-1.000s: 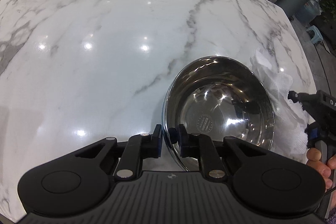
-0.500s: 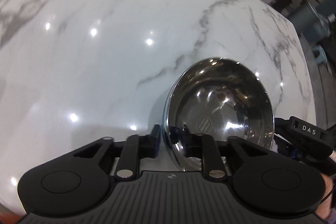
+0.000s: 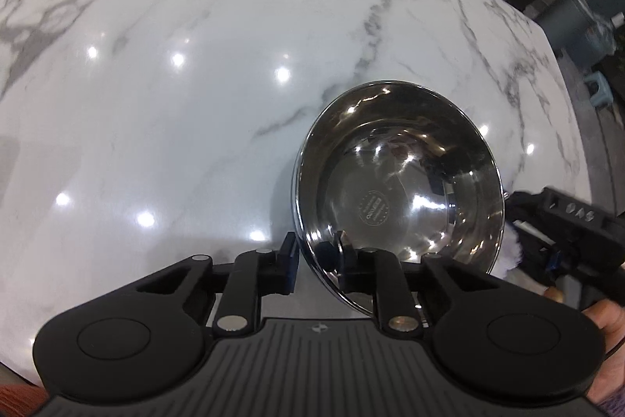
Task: Clean bowl
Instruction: 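Steady the rim with the left gripper while the right gripper wipes around the blue exterior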
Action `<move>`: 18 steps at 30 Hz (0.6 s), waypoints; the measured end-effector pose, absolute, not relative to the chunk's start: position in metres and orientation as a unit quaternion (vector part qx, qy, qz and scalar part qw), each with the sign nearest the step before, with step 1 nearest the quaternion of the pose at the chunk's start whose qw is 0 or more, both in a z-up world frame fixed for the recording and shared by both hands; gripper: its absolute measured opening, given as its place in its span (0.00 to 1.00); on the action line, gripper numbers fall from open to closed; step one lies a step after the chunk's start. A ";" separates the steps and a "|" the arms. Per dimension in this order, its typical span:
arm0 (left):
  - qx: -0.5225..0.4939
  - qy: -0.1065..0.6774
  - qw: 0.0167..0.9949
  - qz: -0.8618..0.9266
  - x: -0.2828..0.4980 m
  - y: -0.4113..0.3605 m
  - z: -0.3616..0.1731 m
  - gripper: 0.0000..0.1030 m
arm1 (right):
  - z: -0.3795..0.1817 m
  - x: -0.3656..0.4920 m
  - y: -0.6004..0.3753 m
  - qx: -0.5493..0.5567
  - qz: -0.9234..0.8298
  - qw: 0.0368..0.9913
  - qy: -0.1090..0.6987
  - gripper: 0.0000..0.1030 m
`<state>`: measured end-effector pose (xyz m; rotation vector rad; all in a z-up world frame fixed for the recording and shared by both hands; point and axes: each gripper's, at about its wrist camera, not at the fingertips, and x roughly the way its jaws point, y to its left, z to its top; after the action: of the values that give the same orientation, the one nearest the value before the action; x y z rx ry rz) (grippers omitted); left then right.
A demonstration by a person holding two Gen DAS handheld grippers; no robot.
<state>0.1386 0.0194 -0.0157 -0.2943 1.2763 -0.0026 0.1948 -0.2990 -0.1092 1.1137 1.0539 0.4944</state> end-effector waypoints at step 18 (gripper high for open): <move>-0.092 0.577 0.812 0.001 0.163 0.014 -0.010 0.11 | -0.112 0.193 -0.305 0.564 0.271 0.655 0.423 0.12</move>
<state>0.1628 0.0144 -0.0103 -0.1957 1.2320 0.0022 0.1934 -0.3052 -0.1120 1.2779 0.9595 0.6152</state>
